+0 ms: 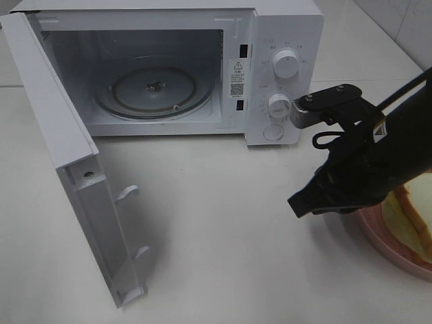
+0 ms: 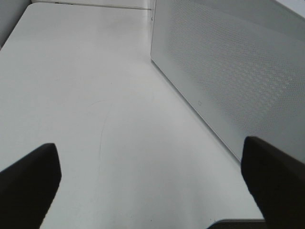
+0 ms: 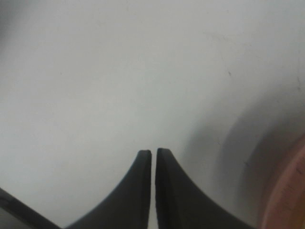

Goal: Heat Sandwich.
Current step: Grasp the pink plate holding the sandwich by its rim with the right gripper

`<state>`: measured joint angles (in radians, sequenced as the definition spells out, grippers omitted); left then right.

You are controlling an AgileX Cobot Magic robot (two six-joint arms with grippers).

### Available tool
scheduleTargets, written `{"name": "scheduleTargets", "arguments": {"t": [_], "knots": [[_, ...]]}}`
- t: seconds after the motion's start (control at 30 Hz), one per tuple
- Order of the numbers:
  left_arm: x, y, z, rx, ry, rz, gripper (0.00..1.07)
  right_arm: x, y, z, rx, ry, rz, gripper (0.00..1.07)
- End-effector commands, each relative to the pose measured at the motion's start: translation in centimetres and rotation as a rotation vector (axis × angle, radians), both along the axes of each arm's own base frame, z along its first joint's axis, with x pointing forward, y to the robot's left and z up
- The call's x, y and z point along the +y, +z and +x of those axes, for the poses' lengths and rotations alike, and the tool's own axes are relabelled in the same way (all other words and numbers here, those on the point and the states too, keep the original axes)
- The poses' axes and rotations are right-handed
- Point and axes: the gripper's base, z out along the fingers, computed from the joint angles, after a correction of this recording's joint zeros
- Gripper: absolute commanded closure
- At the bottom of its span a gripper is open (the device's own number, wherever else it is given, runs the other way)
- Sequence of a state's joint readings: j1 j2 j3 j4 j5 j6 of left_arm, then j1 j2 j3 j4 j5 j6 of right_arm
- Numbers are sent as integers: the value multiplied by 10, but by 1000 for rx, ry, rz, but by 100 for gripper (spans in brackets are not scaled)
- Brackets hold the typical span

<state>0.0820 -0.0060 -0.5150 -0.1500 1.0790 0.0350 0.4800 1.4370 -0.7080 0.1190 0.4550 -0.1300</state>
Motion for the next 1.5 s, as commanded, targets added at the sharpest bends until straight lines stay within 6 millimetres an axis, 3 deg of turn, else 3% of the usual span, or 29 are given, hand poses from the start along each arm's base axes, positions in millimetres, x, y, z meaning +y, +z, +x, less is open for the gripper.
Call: {"name": "scheduleTargets", "arguments": {"t": [0.03, 0.23, 0.37, 0.4, 0.43, 0.47, 0.5, 0.53, 0.57, 0.6, 0.63, 0.73, 1.1, 1.5], "knots": [[0, 0, -2, -28, -4, 1, 9, -9, 7, -8, 15, 48, -77, 100], [0, 0, -2, -28, -4, 1, 9, -21, 9, -14, 100, -29, -102, 93], [0, 0, -2, -28, -4, 1, 9, -32, 9, -12, 128, -93, -107, 81], [0, 0, -2, -28, -4, 1, 9, -33, 9, -11, 126, -99, -108, 76], [0, 0, -2, -28, -4, 1, 9, -36, 9, -9, 119, -110, -107, 64], [0, 0, -2, -28, -4, 1, 9, -36, 9, -9, 119, -110, -107, 64], [0, 0, -2, -28, -4, 1, 9, -37, 9, -8, 116, -113, -110, 55], [0, 0, -2, -28, -4, 1, 9, -38, 9, -8, 110, -108, -119, 46], [0, 0, -2, -28, -4, 1, 9, -38, 9, -7, 100, -102, -125, 27], [0, 0, -2, -28, -4, 1, 9, -38, 9, -7, 95, -102, -124, 20], [0, 0, -2, -28, -4, 1, 9, -38, 9, -7, 95, -102, -124, 20], [0, 0, -2, -28, -4, 1, 9, -38, 9, -5, 81, -103, -117, 5], [0, 0, -2, -28, -4, 1, 9, -45, -2, 5, 160, -243, -117, 7], [0, 0, -2, -28, -4, 1, 9, -36, -25, 37, 243, -258, -173, 9]]}}
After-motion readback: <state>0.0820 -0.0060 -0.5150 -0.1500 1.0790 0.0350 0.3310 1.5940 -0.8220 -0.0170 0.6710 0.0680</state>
